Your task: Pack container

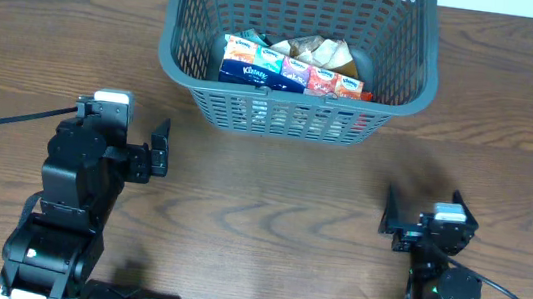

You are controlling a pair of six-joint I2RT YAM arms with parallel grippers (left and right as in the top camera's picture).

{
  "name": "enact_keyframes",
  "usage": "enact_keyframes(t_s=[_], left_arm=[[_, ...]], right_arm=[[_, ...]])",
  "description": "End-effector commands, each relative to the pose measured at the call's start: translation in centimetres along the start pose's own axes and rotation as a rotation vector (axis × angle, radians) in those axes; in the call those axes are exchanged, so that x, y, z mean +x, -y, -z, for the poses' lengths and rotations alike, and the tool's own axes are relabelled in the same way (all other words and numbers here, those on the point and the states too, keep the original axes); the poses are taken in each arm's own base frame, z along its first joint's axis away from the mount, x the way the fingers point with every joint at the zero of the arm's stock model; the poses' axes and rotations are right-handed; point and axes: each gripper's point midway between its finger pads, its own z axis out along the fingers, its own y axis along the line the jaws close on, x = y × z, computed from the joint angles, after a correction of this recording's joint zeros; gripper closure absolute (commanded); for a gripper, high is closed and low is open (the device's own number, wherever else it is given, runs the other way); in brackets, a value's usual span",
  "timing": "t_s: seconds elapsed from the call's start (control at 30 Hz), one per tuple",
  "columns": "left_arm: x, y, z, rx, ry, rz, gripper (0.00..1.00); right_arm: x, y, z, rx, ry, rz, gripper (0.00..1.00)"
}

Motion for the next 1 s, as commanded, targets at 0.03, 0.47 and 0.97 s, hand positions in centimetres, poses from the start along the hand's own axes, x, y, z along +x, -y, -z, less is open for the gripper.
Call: enact_keyframes(t_s=[0.03, 0.47, 0.97], left_arm=[[0.0, 0.0, 0.0, 0.001, 0.000, -0.006, 0.01], [0.0, 0.0, 0.0, 0.001, 0.000, -0.006, 0.01], [0.0, 0.0, 0.0, 0.001, 0.000, -0.006, 0.01]], right_arm=[[0.4, 1.8, 0.1, 0.109, -0.001, -0.116, 0.01], [0.4, 1.8, 0.1, 0.112, -0.002, -0.114, 0.01], [0.4, 0.7, 0.0, 0.048, -0.003, -0.087, 0.01]])
